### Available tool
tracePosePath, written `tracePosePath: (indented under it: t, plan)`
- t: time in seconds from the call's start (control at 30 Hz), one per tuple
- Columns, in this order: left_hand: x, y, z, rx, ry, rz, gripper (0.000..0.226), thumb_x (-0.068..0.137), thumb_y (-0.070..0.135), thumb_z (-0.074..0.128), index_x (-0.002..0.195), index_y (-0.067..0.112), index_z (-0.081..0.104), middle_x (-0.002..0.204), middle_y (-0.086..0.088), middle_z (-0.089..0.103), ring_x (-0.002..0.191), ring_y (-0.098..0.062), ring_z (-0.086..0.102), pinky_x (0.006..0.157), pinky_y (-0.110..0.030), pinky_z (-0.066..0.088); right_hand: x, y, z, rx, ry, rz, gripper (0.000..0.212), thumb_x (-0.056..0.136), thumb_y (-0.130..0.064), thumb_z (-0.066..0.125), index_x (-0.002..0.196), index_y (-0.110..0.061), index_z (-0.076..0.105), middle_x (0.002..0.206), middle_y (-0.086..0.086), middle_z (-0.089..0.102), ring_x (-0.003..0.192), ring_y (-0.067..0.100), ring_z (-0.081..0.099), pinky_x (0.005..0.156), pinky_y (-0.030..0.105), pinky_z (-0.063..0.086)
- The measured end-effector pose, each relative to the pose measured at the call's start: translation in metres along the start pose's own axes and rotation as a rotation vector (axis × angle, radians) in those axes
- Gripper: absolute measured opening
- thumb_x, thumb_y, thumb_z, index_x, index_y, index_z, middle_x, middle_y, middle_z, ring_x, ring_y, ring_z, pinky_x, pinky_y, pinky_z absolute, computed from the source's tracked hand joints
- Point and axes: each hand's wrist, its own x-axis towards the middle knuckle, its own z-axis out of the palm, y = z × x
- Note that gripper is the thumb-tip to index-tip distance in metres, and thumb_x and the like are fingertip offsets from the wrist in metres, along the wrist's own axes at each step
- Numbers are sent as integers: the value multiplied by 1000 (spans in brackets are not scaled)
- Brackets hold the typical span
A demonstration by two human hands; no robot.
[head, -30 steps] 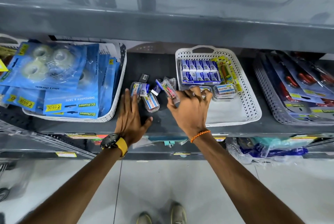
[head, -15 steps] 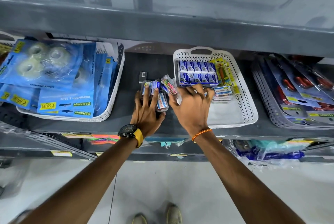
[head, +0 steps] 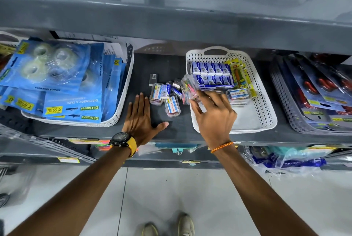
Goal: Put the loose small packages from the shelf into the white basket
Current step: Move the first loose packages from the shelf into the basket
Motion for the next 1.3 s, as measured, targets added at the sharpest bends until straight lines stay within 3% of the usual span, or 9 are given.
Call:
tracePosePath:
  t: [0.17, 0.3, 0.5, 0.7, 0.8, 0.93, 1.07, 1.2, 1.3]
  plan:
    - [2, -2, 3, 34, -6, 13, 125, 77, 93, 18, 160, 1, 7, 170, -20, -1, 158, -32, -1, 127, -50, 1, -11, 25, -15, 36, -48, 72, 21, 88, -30, 74, 104, -17, 78, 105, -3, 74, 89, 24, 69, 59, 32, 56]
    - [2, -2, 3, 81, -6, 3, 126, 76, 95, 12, 160, 1, 6, 170, -19, 1, 158, -30, -1, 127, -50, 3, -14, 55, -26, 204, -188, 141, 25, 81, -13, 77, 106, -13, 76, 118, -2, 71, 94, 18, 72, 77, 33, 60]
    - [3, -2, 2, 119, 5, 13, 123, 80, 93, 17, 159, 0, 8, 169, -21, 5, 157, -33, 5, 127, -52, 6, 1, 86, -34, 303, -617, 212, 27, 72, 5, 82, 93, -11, 75, 111, 4, 75, 89, 16, 74, 85, 38, 62]
    - [4, -2, 1, 148, -7, 7, 119, 82, 89, 24, 159, 0, 9, 169, -20, 5, 157, -35, 7, 127, -53, 8, 30, 87, -25, 113, -1007, 149, 37, 71, 9, 81, 71, -21, 61, 88, 1, 71, 84, 18, 67, 70, 22, 50]
    - [3, -2, 0, 148, -11, 9, 119, 82, 89, 25, 159, 1, 9, 170, -20, 6, 157, -35, 7, 127, -53, 8, 34, 90, -25, 30, -1123, 123, 30, 73, 10, 78, 79, -17, 66, 96, 0, 67, 99, 20, 65, 75, 19, 43]
    - [3, 0, -2, 151, -11, 11, 119, 81, 89, 21, 159, 1, 9, 170, -20, 6, 157, -35, 7, 126, -53, 7, 30, 90, -29, -8, -1158, 71, 31, 72, -12, 88, 94, -25, 71, 122, 6, 66, 116, 26, 58, 92, 29, 45]
    - [2, 0, -3, 153, -4, 9, 118, 81, 88, 23, 159, 0, 11, 169, -20, 8, 156, -35, 8, 126, -54, 8, 28, 79, -27, 32, -1119, 72, 29, 72, -19, 89, 91, -24, 68, 114, 6, 69, 107, 26, 63, 93, 36, 52]
    - [3, 0, -3, 152, -11, 11, 119, 81, 89, 22, 160, 1, 8, 170, -19, 5, 157, -34, 5, 127, -52, 6, 35, 80, -28, 6, -1106, 81, 26, 75, -12, 85, 91, -20, 67, 95, -1, 54, 95, 21, 59, 79, 27, 44]
    - [2, 1, -4, 154, -29, 3, 120, 80, 90, 20, 160, 2, 3, 170, -17, 0, 157, -32, 1, 127, -51, 3, 37, 79, -32, -26, -1123, 69, 27, 76, -12, 85, 94, -19, 67, 95, 1, 56, 99, 24, 62, 80, 28, 45]
